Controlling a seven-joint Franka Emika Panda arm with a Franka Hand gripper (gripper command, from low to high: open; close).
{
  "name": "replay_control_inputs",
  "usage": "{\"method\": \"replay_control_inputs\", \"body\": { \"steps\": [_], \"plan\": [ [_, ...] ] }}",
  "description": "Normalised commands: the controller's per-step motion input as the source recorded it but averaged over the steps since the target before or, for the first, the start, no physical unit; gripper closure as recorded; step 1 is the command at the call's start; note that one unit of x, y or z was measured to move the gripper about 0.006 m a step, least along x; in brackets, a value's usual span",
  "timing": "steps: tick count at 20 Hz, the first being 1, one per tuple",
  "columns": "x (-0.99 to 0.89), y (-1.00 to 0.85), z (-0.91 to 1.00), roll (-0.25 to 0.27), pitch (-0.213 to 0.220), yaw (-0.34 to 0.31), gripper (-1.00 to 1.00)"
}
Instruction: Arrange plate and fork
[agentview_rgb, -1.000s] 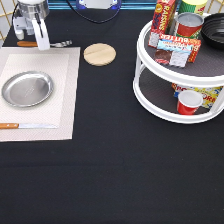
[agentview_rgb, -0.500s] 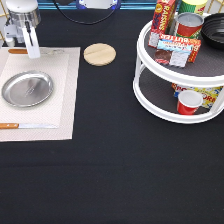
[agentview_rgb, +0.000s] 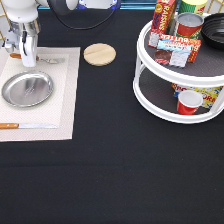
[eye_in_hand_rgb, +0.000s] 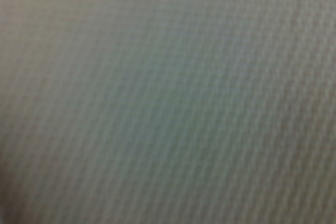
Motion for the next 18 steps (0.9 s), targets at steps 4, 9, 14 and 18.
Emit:
{"method": "replay_control_inputs", "body": {
  "steps": [4, 9, 14, 18],
  "plan": [
    [-0.41, -0.18, 0.11, 0.112, -0.003, 0.040, 1.00],
    [0.01, -0.10, 0.08, 0.110, 0.000, 0.069, 1.00],
    [0.21, -0.27, 0.02, 0.120, 0.000, 0.023, 1.00],
    [0.10, -0.34, -0.10, 0.099, 0.000, -0.058, 1.00]
  ]
}}
